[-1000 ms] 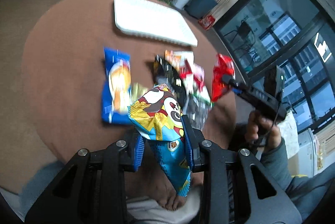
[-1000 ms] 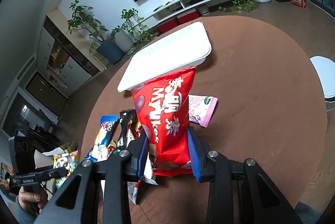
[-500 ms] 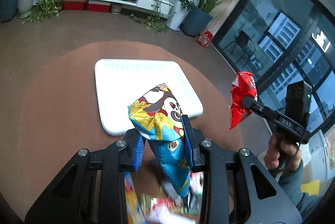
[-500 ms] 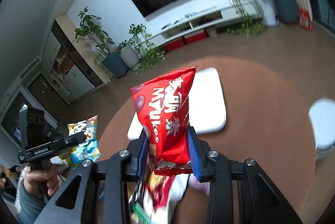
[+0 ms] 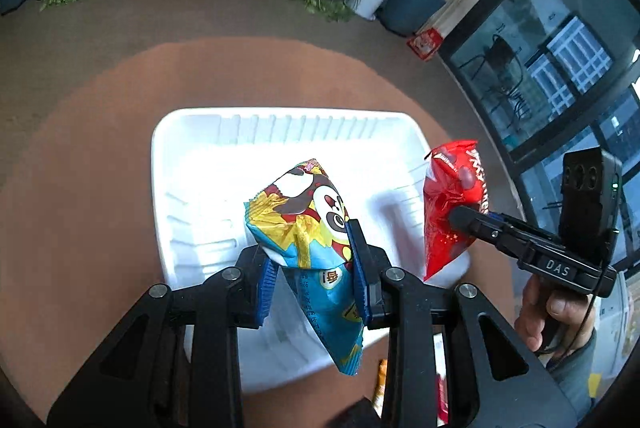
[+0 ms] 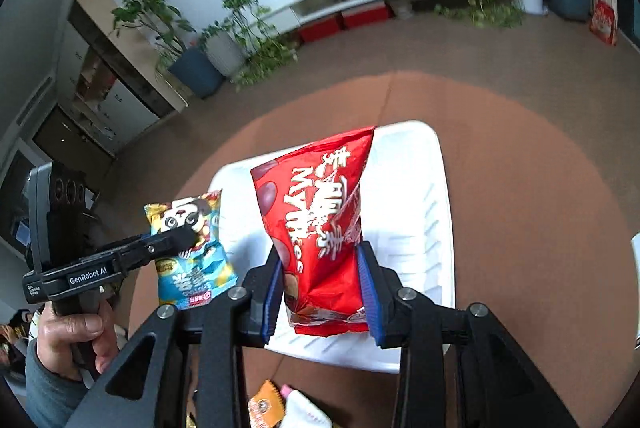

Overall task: Organize snacks
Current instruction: 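Carry the panda bag and red Mylikes bag into the white tray with both tools, then open both tools to release the bags and withdraw from the tray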

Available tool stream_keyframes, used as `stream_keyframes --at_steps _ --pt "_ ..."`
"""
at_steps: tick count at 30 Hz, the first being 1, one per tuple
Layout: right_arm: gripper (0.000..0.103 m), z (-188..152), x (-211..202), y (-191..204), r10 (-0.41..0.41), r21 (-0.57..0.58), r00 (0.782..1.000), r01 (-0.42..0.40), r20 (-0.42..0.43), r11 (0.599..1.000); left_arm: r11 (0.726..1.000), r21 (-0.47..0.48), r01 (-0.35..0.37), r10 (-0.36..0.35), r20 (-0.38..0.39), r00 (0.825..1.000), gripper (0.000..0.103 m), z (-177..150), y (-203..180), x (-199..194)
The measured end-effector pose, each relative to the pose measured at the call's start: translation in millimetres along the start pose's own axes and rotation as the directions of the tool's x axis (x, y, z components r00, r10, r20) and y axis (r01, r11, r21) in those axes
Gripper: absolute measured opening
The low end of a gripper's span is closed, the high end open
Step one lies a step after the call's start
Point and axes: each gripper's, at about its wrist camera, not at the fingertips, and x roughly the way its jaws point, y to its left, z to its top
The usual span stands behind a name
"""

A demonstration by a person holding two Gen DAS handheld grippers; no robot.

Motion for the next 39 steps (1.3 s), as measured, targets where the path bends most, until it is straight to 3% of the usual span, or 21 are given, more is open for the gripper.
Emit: stream_keyframes --at_steps 14,19,21,24,26,29,30,34,36,39 --pt "0.037 -8.8 33.5 -12.0 -0.076 -0.006 0.997 0.075 -0.036 0.997 0.998 -0.036 -0.045 0.044 -0.048 0.998 0.032 0.5 1.4 52.1" --pt "0.039 -13.6 33.1 -11.0 -0.087 -0.016 0.996 0.086 -0.023 0.996 0.997 -0.023 -0.072 0.071 -0.049 0.996 0.053 0.1 1.5 52.6" --pt "0.05 -16.7 33.4 -13.1 -0.1 -0.014 0.995 0.1 -0.022 0.995 0.997 -0.027 -0.068 0.067 -0.043 0.997 0.067 1.1 0.7 51.8" --pt "0.054 -18.7 31.7 -14.5 -0.103 -0.009 0.995 0.103 -0.019 0.995 0.997 -0.039 -0.063 0.062 -0.035 0.997 0.069 2.9 0.5 50.7" --pt "0.055 -19.1 30.1 -15.7 -0.1 -0.013 0.995 0.1 -0.013 0.995 0.998 -0.039 -0.056 0.055 -0.02 0.998 0.077 3.2 -1.9 47.8" --pt "0.066 -17.4 24.9 -10.9 -0.101 -0.036 0.995 0.102 0.011 0.994 0.998 -0.045 -0.052 0.052 -0.001 0.999 0.079 4.2 -3.1 39.5" --pt "0.072 -16.3 23.2 -9.5 -0.105 -0.041 0.994 0.106 0.017 0.994 0.998 -0.049 -0.047 0.048 0.006 0.999 0.083 3.5 -1.5 33.5" --pt "0.078 -11.7 12.8 -4.8 -0.092 -0.045 0.995 0.094 0.046 0.995 0.998 -0.062 -0.017 0.019 0.037 0.999 0.097 0.3 -4.8 13.3" --pt "0.082 -9.5 3.2 -4.5 -0.075 -0.037 0.994 0.078 0.076 0.996 0.999 -0.049 -0.006 0.009 0.066 0.998 0.103 -5.0 -9.3 -5.4" --pt "0.091 -6.6 -22.6 -4.4 -0.037 -0.019 0.985 0.041 0.168 0.999 1.0 -0.015 -0.005 0.007 0.139 0.99 0.103 -16.9 -18.3 -42.8"
